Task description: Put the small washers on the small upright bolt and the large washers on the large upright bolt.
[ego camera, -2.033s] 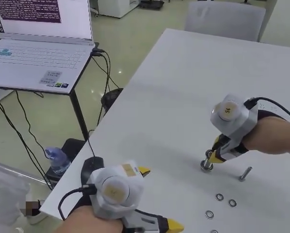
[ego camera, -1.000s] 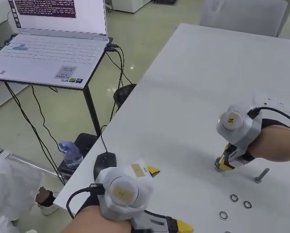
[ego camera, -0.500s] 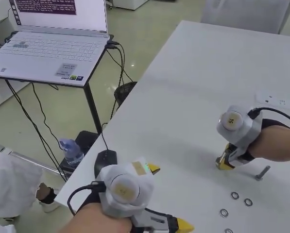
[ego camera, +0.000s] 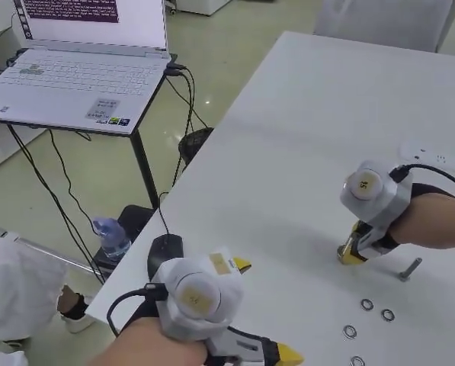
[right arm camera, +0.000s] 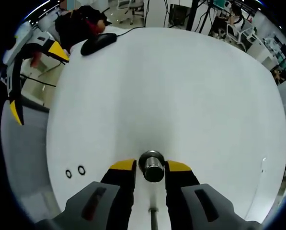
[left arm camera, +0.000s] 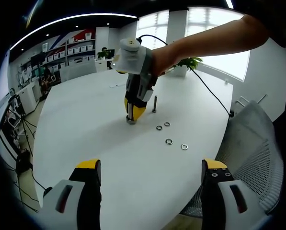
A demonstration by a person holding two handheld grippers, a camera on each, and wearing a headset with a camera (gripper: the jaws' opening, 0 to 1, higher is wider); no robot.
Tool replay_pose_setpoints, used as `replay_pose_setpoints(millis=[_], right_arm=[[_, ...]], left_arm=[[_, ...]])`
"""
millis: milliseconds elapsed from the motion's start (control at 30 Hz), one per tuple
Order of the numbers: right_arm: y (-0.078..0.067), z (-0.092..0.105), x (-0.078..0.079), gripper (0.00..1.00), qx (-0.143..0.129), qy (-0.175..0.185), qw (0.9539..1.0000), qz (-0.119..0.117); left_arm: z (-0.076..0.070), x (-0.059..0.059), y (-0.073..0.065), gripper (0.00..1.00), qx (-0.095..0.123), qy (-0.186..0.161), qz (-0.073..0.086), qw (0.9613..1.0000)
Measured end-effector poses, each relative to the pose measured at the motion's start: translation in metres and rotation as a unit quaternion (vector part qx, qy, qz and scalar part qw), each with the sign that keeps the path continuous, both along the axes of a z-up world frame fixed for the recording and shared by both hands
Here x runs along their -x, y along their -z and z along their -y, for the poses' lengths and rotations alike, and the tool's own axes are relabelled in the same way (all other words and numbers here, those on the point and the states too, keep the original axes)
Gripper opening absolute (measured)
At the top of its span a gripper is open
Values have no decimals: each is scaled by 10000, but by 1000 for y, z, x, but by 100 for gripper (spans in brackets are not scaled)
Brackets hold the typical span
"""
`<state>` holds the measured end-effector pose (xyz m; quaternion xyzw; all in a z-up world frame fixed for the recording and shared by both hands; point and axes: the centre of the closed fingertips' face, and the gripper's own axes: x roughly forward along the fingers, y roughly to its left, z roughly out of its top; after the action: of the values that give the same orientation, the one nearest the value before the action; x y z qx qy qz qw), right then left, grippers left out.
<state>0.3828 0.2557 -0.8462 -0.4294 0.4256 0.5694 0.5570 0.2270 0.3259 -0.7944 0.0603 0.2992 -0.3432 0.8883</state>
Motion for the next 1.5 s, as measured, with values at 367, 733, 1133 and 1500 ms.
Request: replay_pose_setpoints(millis=[367,733,1133,1500], right_arm=[[-21,3,-2,29,-221,-59,9997,119],[-35,22,1,29,-198,-83,9994,269],[-37,39,17,30,-359,91,9991,225],[-32,63,33,29,-480,274,9984,106]], left_arm=[[4,1,-3,86,1,34,11,10000],[7,1,-11,85,-15,100,71,9999],[6,-2,-14,86,-59,189,96,9998],[6,-7,-14,86,-119,260,101,9995]])
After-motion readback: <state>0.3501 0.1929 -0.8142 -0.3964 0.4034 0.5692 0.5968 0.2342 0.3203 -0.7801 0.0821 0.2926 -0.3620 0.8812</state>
